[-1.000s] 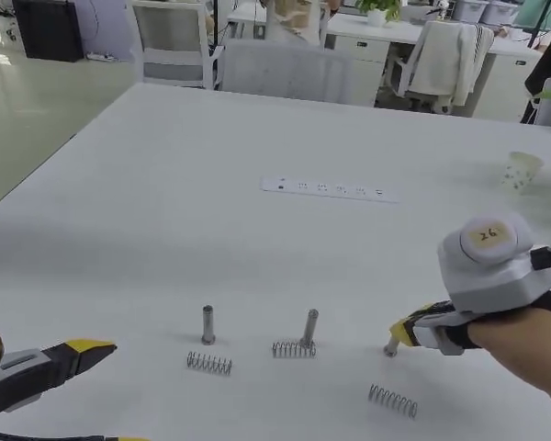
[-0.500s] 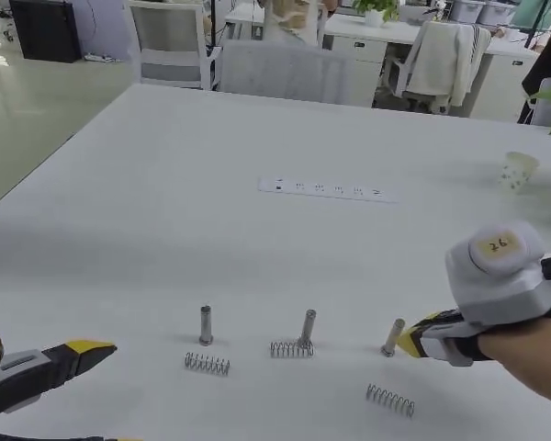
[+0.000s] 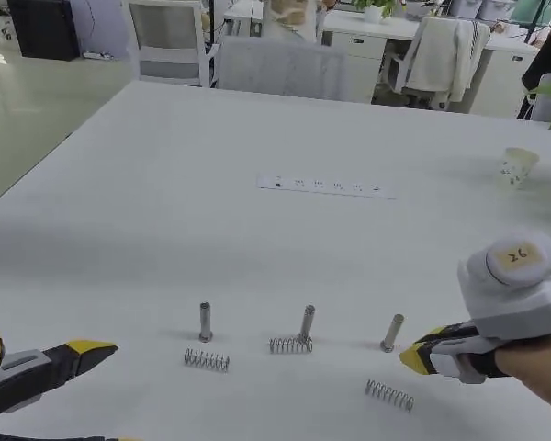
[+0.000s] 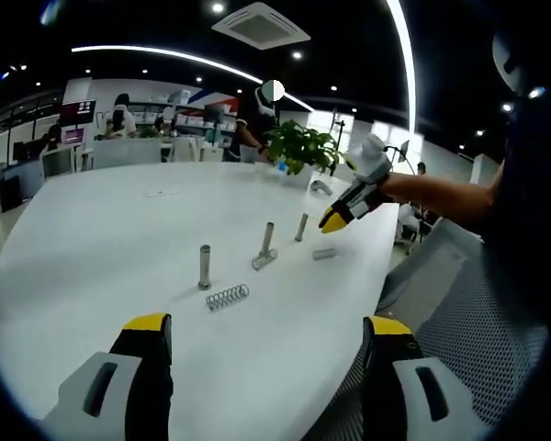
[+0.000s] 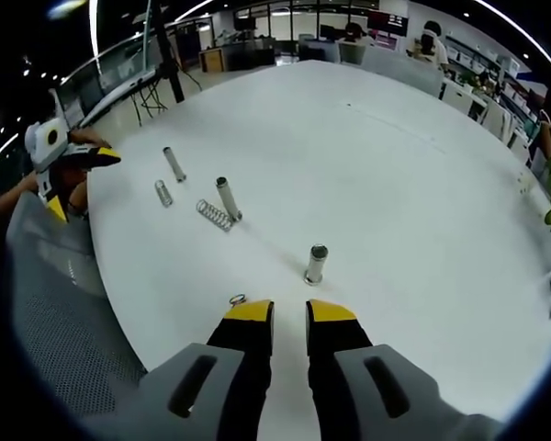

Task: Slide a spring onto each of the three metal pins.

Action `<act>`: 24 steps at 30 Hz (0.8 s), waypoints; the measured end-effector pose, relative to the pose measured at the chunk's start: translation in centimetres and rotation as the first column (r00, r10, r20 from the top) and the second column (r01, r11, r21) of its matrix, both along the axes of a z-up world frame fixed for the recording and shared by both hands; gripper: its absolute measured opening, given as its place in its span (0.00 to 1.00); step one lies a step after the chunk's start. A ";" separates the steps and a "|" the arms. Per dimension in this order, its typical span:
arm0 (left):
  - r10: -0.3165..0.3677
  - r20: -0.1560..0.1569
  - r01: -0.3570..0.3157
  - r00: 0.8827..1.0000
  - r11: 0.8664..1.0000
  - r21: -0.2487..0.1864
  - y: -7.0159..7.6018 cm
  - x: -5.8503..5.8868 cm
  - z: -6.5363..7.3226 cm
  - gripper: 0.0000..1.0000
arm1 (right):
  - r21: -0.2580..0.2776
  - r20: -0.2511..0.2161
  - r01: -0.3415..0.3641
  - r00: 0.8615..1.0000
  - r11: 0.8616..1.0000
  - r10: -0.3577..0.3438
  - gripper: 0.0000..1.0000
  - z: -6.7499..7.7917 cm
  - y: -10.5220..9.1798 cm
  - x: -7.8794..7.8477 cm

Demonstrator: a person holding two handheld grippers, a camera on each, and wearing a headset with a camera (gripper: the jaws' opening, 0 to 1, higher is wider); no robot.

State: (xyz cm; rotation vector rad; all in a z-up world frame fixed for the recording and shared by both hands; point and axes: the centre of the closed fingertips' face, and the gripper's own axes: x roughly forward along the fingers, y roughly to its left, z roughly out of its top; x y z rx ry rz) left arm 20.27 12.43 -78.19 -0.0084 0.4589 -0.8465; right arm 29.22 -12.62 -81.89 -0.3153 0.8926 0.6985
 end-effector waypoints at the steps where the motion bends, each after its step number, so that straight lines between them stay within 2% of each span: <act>1: 0.000 0.001 0.000 1.000 1.000 0.001 0.0 0.0 0.0 0.82 | -0.001 -0.002 -0.007 1.000 1.000 0.007 0.12 -0.1 0.0 -0.1; 9: 0.000 0.002 0.000 1.000 1.000 0.001 0.0 0.2 0.0 0.82 | 0.011 -0.044 -0.081 0.996 0.997 0.081 0.13 -0.8 0.4 -1.8; 13: -0.003 0.000 0.003 1.000 1.000 0.002 -0.1 0.2 -0.1 0.82 | -0.001 -0.072 -0.123 0.990 0.992 0.122 0.12 -1.6 0.6 -2.8; 18: -0.005 -0.002 0.005 1.000 1.000 0.001 -0.1 0.2 -0.1 0.81 | -0.007 -0.088 -0.152 0.985 0.988 0.151 0.13 -2.1 0.9 -3.2; 24: -0.004 -0.003 0.004 1.000 1.000 0.001 -0.1 0.2 -0.1 0.81 | -0.046 -0.096 -0.197 0.977 0.979 0.192 0.12 -2.7 0.9 -3.5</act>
